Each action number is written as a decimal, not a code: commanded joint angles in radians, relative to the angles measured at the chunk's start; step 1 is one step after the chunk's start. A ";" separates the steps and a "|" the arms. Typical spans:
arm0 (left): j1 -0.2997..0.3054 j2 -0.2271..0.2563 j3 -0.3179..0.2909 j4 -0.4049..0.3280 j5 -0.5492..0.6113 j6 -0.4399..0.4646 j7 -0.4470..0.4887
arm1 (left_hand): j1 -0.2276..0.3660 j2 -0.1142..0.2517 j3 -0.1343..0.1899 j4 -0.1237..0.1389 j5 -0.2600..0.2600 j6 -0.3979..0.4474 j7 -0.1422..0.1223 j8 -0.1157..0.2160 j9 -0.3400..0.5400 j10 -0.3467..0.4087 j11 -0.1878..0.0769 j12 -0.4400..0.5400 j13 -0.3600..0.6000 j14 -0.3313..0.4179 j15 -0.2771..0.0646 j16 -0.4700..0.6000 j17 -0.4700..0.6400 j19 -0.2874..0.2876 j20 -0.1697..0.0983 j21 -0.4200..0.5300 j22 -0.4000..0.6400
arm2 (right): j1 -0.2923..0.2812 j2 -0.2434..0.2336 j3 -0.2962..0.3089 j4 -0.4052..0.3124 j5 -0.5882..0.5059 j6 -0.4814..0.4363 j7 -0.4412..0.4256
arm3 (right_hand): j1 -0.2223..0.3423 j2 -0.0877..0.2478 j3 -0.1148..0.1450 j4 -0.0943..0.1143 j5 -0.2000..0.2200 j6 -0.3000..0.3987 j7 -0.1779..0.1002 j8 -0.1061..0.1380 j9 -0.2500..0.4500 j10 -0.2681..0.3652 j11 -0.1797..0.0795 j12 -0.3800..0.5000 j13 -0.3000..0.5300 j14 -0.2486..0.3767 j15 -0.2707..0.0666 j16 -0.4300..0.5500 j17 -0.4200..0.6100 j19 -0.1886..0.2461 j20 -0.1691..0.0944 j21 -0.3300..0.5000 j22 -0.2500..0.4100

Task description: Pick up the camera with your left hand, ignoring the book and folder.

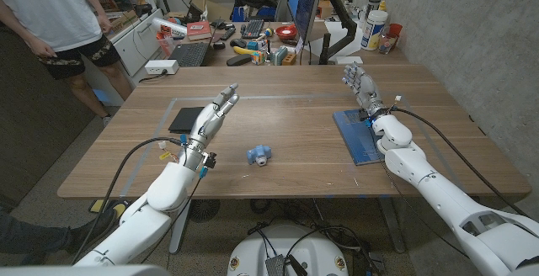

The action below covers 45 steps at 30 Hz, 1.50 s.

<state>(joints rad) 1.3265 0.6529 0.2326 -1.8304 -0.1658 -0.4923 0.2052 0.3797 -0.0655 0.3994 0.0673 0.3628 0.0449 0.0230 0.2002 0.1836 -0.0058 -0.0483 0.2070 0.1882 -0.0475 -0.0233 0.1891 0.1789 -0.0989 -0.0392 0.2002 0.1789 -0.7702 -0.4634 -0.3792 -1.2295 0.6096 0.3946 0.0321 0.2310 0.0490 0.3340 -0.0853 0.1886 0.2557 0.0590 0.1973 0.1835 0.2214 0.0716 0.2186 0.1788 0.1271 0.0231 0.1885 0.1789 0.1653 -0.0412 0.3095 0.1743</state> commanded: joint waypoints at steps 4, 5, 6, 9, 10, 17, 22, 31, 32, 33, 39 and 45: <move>0.049 -0.016 -0.026 -0.054 0.061 0.021 0.013 | 0.018 -0.001 0.003 -0.009 0.005 0.012 -0.001 0.009 0.004 0.005 -0.001 0.004 0.003 0.007 0.001 0.005 0.005 0.006 -0.017 0.004 0.002 | 0.004 -0.009 -0.004 -0.004 -0.038 0.011 -0.021 | 0.005 0.008 0.001 -0.008 0.007 0.010 -0.001 0.000 0.005 0.012 -0.002 -0.001 0.006 0.010 -0.003 0.002 0.005 0.010 -0.015 -0.005 0.006; 0.051 -0.017 -0.028 -0.057 0.065 0.022 0.014 | 0.018 0.000 0.004 -0.010 0.005 0.012 -0.002 0.009 0.004 0.006 -0.002 0.004 0.003 0.007 0.002 0.005 0.005 0.005 -0.016 0.004 0.002 | 0.005 -0.009 -0.005 -0.003 -0.040 0.011 -0.022 | 0.005 0.009 0.001 -0.008 0.007 0.011 -0.002 0.000 0.005 0.012 -0.001 -0.001 0.006 0.010 -0.003 0.002 0.005 0.011 -0.015 -0.006 0.006; 0.057 -0.016 -0.033 -0.064 0.074 0.028 0.018 | 0.019 0.000 0.004 -0.010 0.005 0.012 -0.002 0.009 0.004 0.006 -0.002 0.004 0.003 0.008 0.001 0.005 0.005 0.006 -0.016 0.004 0.002 | 0.007 -0.008 -0.005 -0.001 -0.040 0.012 -0.021 | 0.006 0.009 0.001 -0.008 0.007 0.010 -0.002 0.000 0.005 0.012 0.000 -0.001 0.006 0.010 -0.003 0.002 0.005 0.010 -0.015 -0.006 0.006; 0.066 -0.017 -0.041 -0.079 0.100 0.045 0.028 | 0.022 0.000 0.004 -0.012 0.005 0.013 -0.002 0.009 0.004 0.007 -0.003 0.004 0.003 0.008 0.001 0.005 0.005 0.006 -0.016 0.004 0.002 | 0.010 -0.007 -0.005 0.002 -0.040 0.013 -0.019 | 0.006 0.009 0.001 -0.009 0.007 0.011 -0.002 0.000 0.005 0.011 -0.003 -0.001 0.006 0.011 -0.003 0.002 0.005 0.011 -0.016 -0.007 0.006; 0.069 -0.017 -0.044 -0.084 0.110 0.051 0.031 | 0.022 0.000 0.004 -0.012 0.005 0.013 -0.002 0.009 0.004 0.007 -0.003 0.004 0.003 0.008 0.001 0.005 0.005 0.006 -0.016 0.004 0.002 | 0.010 -0.007 -0.005 0.003 -0.040 0.012 -0.019 | 0.006 0.009 0.001 -0.009 0.007 0.011 -0.002 0.000 0.005 0.011 -0.002 -0.001 0.006 0.010 -0.003 0.002 0.005 0.011 -0.016 -0.007 0.006; 0.086 -0.020 -0.060 -0.114 0.155 0.087 0.042 | 0.026 0.001 0.004 -0.014 0.005 0.016 -0.003 0.009 0.004 0.010 -0.002 0.005 0.003 0.009 0.001 0.004 0.005 0.006 -0.015 0.003 0.002 | 0.014 -0.008 -0.007 0.007 -0.050 0.016 -0.027 | 0.005 0.009 0.000 -0.009 0.007 0.011 -0.003 -0.001 0.005 0.014 0.000 -0.001 0.006 0.011 -0.005 0.002 0.005 0.012 -0.015 -0.009 0.006; 0.095 -0.021 -0.071 -0.127 0.177 0.103 0.043 | 0.028 0.001 0.004 -0.015 0.005 0.017 -0.004 0.009 0.004 0.008 -0.005 0.003 0.003 0.010 0.000 0.004 0.005 0.004 -0.014 0.003 0.002 | 0.016 -0.008 -0.006 0.010 -0.053 0.020 -0.029 | 0.005 0.009 0.000 -0.009 0.007 0.011 -0.003 0.000 0.005 0.014 -0.003 -0.001 0.006 0.011 -0.006 0.002 0.006 0.014 -0.017 -0.010 0.006; 0.117 -0.014 -0.093 -0.183 0.270 0.183 0.054 | 0.032 0.002 0.003 -0.017 0.004 0.018 -0.005 0.008 0.004 0.009 -0.007 0.003 0.003 0.010 0.000 0.004 0.006 0.003 -0.013 0.002 0.002 | 0.023 -0.005 -0.008 0.019 -0.064 0.025 -0.036 | 0.005 0.009 0.000 -0.010 0.007 0.015 -0.003 0.001 0.005 0.015 -0.004 -0.001 0.006 0.012 -0.005 0.001 0.005 0.014 -0.016 -0.014 0.006; 0.117 -0.014 -0.093 -0.186 0.274 0.188 0.052 | 0.032 0.002 0.003 -0.017 0.003 0.018 -0.005 0.008 0.004 0.009 -0.008 0.003 0.003 0.010 0.000 0.004 0.006 0.002 -0.013 0.002 0.002 | 0.025 -0.006 -0.010 0.021 -0.070 0.027 -0.039 | 0.006 0.009 0.000 -0.010 0.007 0.014 -0.002 0.000 0.005 0.014 -0.006 -0.002 0.006 0.012 -0.006 0.001 0.005 0.014 -0.015 -0.014 0.006; 0.116 -0.016 -0.094 -0.186 0.279 0.188 0.052 | 0.033 0.002 0.003 -0.017 0.003 0.018 -0.005 0.008 0.004 0.008 -0.007 0.002 0.003 0.010 0.000 0.004 0.006 0.002 -0.013 0.002 0.002 | 0.026 -0.006 -0.010 0.022 -0.071 0.028 -0.038 | 0.006 0.009 0.000 -0.010 0.007 0.014 -0.003 0.000 0.005 0.014 -0.005 -0.002 0.006 0.012 -0.005 0.001 0.005 0.014 -0.016 -0.014 0.006; 0.120 -0.019 -0.102 -0.197 0.302 0.200 0.049 | 0.034 0.003 0.003 -0.018 0.003 0.018 -0.006 0.007 0.004 0.008 -0.007 0.002 0.003 0.010 0.000 0.003 0.006 0.002 -0.013 0.002 0.002 | 0.034 0.000 -0.013 0.033 -0.075 0.032 -0.039 | 0.006 0.009 -0.001 -0.010 0.008 0.015 -0.003 0.000 0.005 0.014 -0.004 -0.002 0.006 0.012 -0.004 0.001 0.005 0.015 -0.015 -0.016 0.006; 0.133 -0.020 -0.113 -0.221 0.340 0.221 0.050 | 0.036 0.003 0.002 -0.019 0.003 0.019 -0.008 0.007 0.004 0.009 -0.006 0.002 0.003 0.011 -0.001 0.003 0.006 0.001 -0.010 0.002 0.002 | 0.036 0.003 -0.014 0.039 -0.076 0.034 -0.039 | 0.006 0.009 -0.001 -0.011 0.008 0.015 -0.004 0.000 0.005 0.015 -0.002 -0.002 0.006 0.011 -0.007 0.000 0.005 0.016 -0.014 -0.018 0.007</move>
<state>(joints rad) 1.4408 0.6356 0.1395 -2.0110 0.1097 -0.3128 0.2527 0.4008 -0.0603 0.4039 0.0550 0.3627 0.0556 0.0122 0.2002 0.1836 -0.0006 -0.0536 0.2070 0.1882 -0.0371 -0.0238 0.1891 0.1789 -0.0967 -0.0369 0.2002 0.1789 -0.7415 -0.4661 -0.3897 -1.2026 0.5418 0.4226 -0.0034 0.2376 0.0556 0.3299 -0.0895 0.1928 0.2627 0.0518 0.1973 0.1835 0.2269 0.0661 0.2187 0.1840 0.1324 0.0177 0.1885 0.1789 0.1707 -0.0357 0.2920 0.1793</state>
